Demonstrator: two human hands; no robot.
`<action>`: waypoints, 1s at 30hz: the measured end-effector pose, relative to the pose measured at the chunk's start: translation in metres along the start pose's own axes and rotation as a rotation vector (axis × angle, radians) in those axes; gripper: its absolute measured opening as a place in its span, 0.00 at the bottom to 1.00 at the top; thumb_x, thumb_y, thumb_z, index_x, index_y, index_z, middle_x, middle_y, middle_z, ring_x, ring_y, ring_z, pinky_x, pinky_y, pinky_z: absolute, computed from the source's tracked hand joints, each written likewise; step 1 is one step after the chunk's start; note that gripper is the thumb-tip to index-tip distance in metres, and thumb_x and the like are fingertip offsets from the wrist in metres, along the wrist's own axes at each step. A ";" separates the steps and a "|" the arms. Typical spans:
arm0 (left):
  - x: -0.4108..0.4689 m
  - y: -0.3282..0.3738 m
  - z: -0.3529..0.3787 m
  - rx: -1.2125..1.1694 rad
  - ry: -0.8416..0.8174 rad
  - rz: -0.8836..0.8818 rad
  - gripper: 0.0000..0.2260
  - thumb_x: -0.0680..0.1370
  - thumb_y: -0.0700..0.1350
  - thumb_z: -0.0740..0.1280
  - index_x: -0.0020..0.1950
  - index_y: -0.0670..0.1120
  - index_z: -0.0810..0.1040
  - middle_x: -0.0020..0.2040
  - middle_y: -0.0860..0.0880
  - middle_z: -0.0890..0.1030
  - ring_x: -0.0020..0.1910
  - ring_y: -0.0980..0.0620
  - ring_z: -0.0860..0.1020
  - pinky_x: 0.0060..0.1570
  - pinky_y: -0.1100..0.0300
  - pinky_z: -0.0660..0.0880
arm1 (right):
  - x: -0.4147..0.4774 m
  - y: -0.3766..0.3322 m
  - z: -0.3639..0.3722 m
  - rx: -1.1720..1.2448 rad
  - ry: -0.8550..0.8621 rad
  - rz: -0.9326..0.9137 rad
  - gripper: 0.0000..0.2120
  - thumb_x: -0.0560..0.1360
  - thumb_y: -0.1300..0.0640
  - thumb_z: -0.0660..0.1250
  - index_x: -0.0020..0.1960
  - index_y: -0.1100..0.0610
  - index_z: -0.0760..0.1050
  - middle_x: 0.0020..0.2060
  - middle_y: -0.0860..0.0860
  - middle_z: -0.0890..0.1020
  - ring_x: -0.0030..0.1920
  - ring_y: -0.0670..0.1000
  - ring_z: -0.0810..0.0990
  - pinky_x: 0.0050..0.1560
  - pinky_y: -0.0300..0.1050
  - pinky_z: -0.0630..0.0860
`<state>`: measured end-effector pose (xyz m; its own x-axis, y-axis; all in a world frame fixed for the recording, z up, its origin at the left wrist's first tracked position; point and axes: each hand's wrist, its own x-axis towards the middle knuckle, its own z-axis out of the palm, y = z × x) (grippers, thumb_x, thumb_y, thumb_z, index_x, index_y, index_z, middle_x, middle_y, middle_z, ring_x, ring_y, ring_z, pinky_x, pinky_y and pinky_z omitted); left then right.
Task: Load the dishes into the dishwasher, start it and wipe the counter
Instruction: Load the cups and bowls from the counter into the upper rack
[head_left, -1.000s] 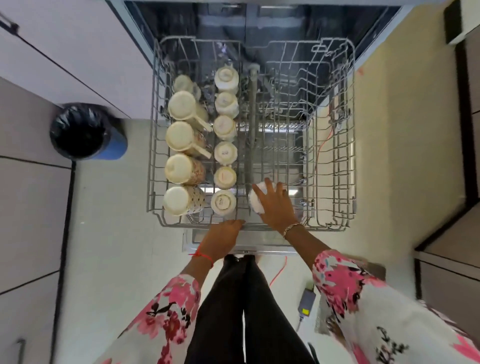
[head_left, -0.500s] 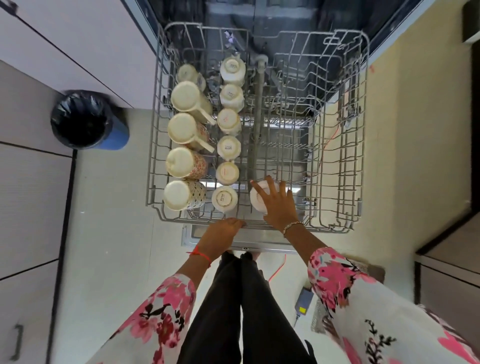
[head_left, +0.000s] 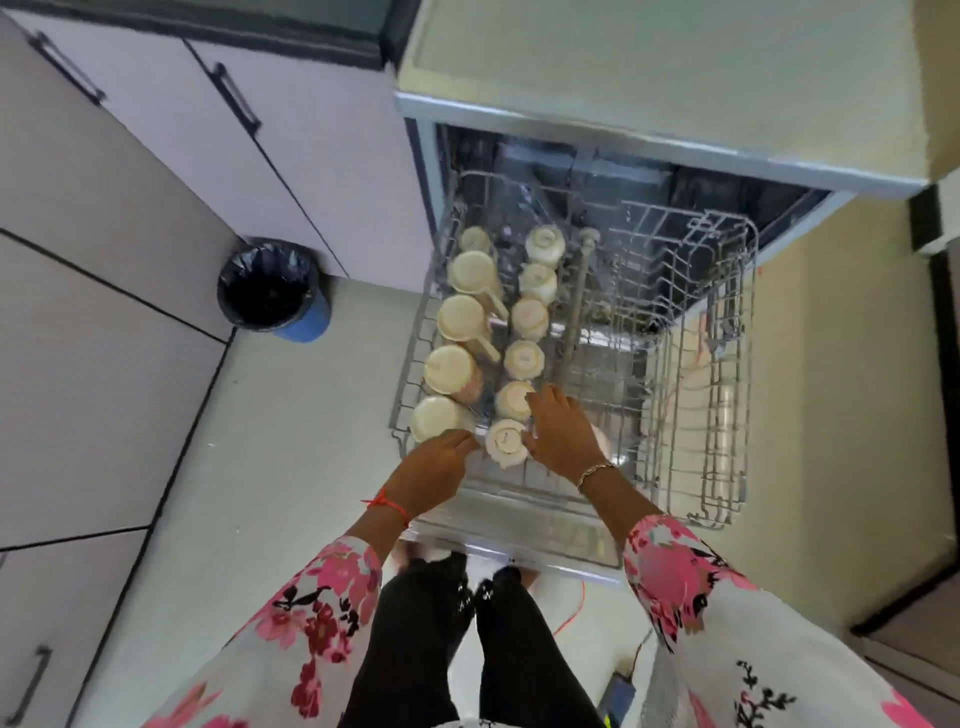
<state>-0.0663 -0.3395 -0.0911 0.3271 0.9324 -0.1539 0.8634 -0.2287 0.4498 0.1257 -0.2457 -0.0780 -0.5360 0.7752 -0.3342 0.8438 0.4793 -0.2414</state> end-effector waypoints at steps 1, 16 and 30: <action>-0.004 -0.010 -0.012 -0.016 0.029 -0.021 0.14 0.70 0.37 0.60 0.53 0.40 0.78 0.50 0.42 0.81 0.46 0.43 0.81 0.41 0.52 0.81 | 0.009 -0.013 -0.004 -0.012 0.028 -0.027 0.20 0.64 0.59 0.74 0.53 0.66 0.75 0.49 0.65 0.78 0.51 0.65 0.78 0.49 0.56 0.76; -0.109 -0.276 -0.201 0.164 0.315 -0.131 0.18 0.70 0.51 0.58 0.49 0.41 0.80 0.50 0.44 0.82 0.51 0.44 0.81 0.52 0.56 0.75 | 0.193 -0.293 -0.075 0.049 0.096 -0.115 0.17 0.78 0.56 0.59 0.62 0.66 0.68 0.61 0.62 0.70 0.64 0.61 0.68 0.66 0.52 0.66; -0.019 -0.498 -0.417 0.081 0.500 -0.431 0.13 0.70 0.40 0.65 0.53 0.37 0.78 0.56 0.39 0.78 0.58 0.39 0.76 0.60 0.48 0.71 | 0.446 -0.414 -0.231 0.145 0.370 -0.303 0.14 0.79 0.58 0.59 0.61 0.65 0.72 0.57 0.58 0.75 0.55 0.57 0.76 0.56 0.47 0.71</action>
<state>-0.6623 -0.1272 0.0545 -0.2544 0.9582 0.1307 0.9095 0.1911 0.3691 -0.4566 -0.0038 0.0839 -0.6891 0.7164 0.1094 0.6251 0.6640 -0.4103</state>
